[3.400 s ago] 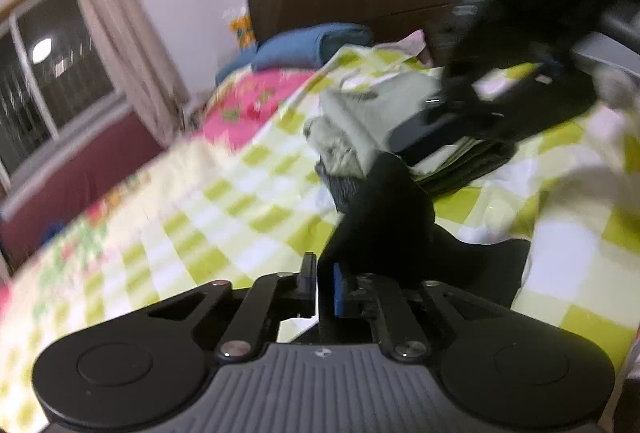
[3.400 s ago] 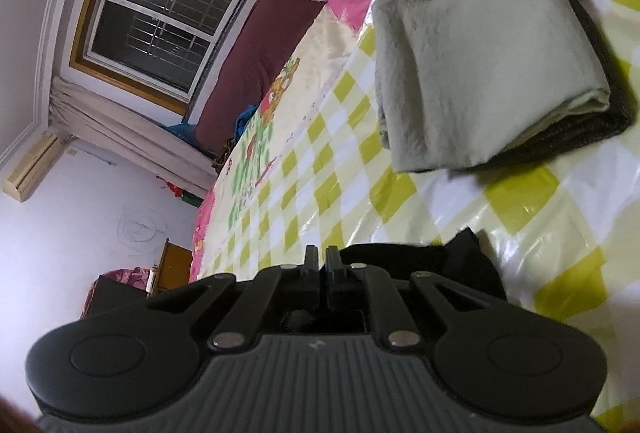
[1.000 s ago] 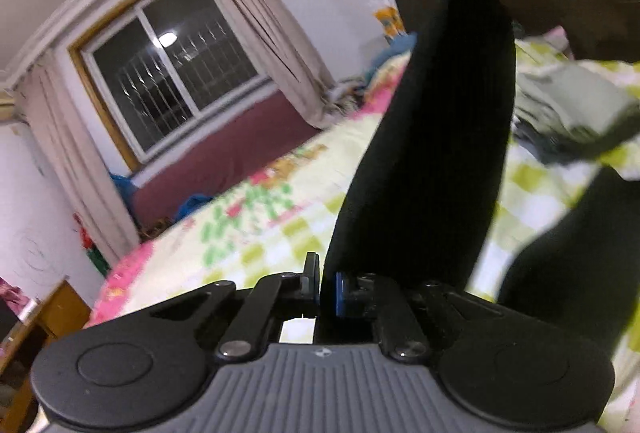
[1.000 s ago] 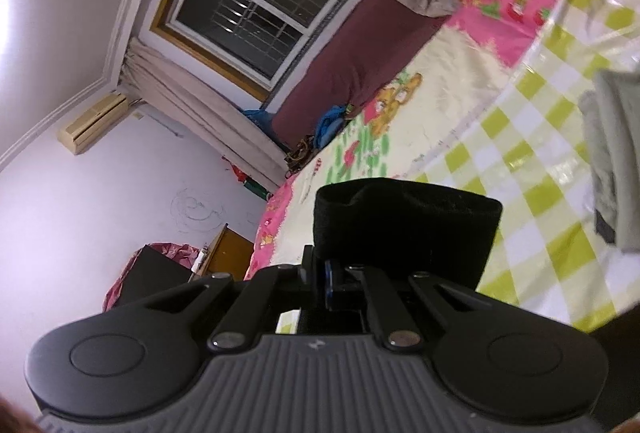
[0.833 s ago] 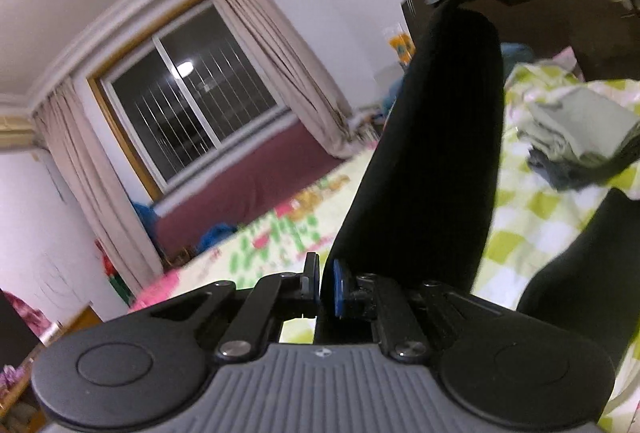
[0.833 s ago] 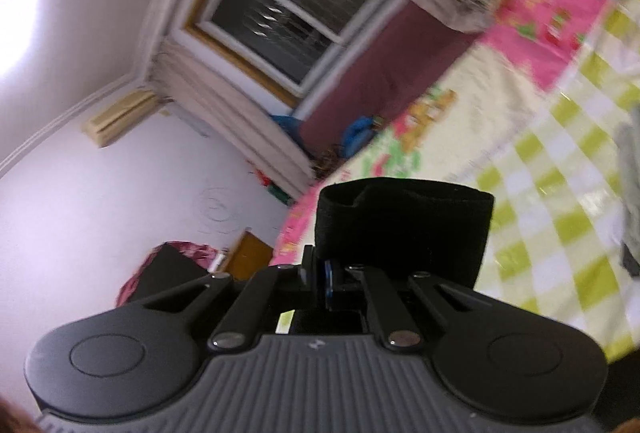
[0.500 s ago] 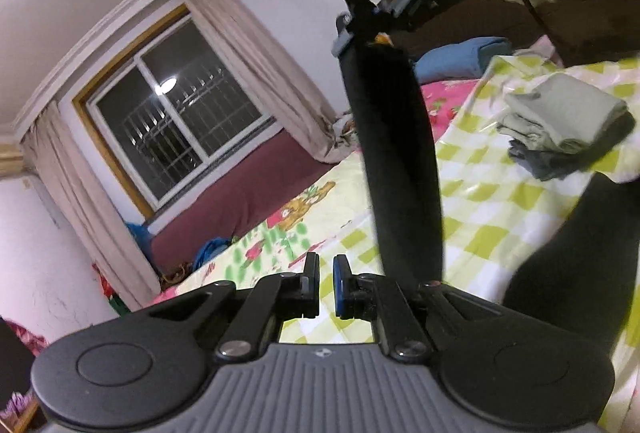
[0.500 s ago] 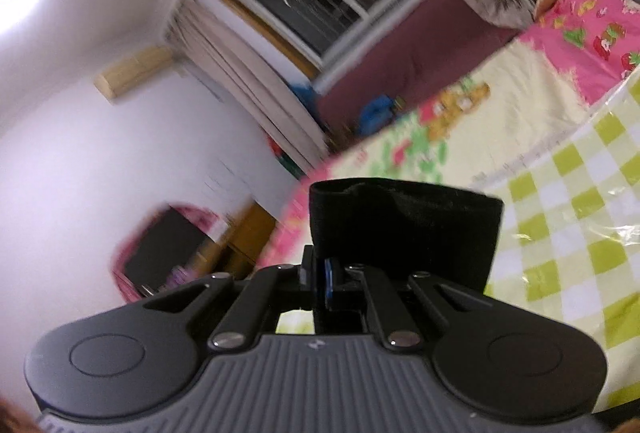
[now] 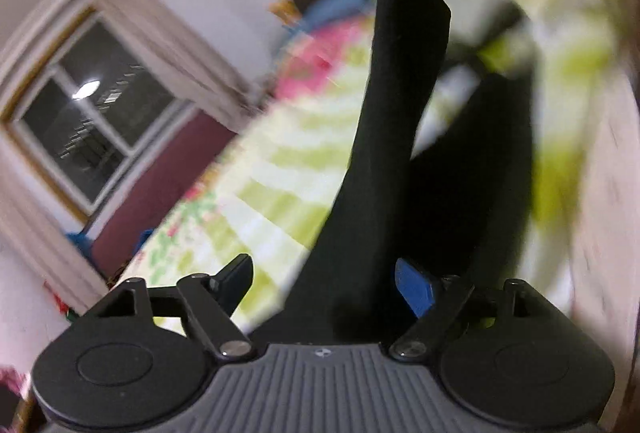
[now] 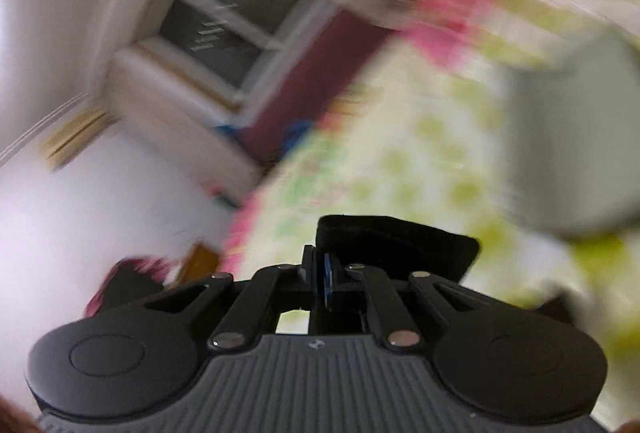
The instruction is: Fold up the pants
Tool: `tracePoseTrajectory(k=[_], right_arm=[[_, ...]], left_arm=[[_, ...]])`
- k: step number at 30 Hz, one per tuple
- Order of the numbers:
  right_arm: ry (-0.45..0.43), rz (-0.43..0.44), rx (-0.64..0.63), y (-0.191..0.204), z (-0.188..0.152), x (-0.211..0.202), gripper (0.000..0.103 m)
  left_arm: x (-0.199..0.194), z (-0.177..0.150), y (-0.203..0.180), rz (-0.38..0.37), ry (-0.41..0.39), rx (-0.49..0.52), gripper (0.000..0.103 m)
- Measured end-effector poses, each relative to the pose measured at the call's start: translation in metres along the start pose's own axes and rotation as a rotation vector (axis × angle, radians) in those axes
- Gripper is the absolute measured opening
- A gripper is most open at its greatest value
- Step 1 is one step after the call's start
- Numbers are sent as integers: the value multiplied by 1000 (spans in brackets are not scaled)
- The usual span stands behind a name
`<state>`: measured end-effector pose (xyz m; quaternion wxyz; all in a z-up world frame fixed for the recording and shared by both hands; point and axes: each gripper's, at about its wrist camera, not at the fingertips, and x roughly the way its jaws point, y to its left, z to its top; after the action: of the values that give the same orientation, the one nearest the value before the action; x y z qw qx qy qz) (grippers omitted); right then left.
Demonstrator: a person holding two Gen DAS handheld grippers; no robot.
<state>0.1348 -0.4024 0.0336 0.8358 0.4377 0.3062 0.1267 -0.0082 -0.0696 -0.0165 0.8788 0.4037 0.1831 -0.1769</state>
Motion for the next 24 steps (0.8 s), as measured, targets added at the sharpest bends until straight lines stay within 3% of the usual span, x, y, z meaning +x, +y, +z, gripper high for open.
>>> tracePoseTrajectory(k=[2, 4, 8, 12, 17, 20, 24], right_arm=[[41, -119, 77, -45, -11, 10, 6], [71, -143, 105, -68, -20, 18, 6], [93, -181, 103, -83, -26, 30, 9], [107, -240, 33, -70, -26, 28, 9], [128, -227, 25, -60, -30, 27, 16], [147, -197, 49, -56, -39, 40, 33], [146, -217, 53, -55, -48, 52, 30]], left_arm=[[13, -9, -15, -47, 63, 43, 76], [19, -12, -18, -83, 92, 35, 66], [22, -7, -10, -134, 125, 11, 36], [16, -12, 3, -127, 136, -8, 32], [14, -26, 16, -107, 163, -59, 34], [16, -33, 5, -86, 164, -16, 38], [26, -34, -1, -20, 139, 35, 42]])
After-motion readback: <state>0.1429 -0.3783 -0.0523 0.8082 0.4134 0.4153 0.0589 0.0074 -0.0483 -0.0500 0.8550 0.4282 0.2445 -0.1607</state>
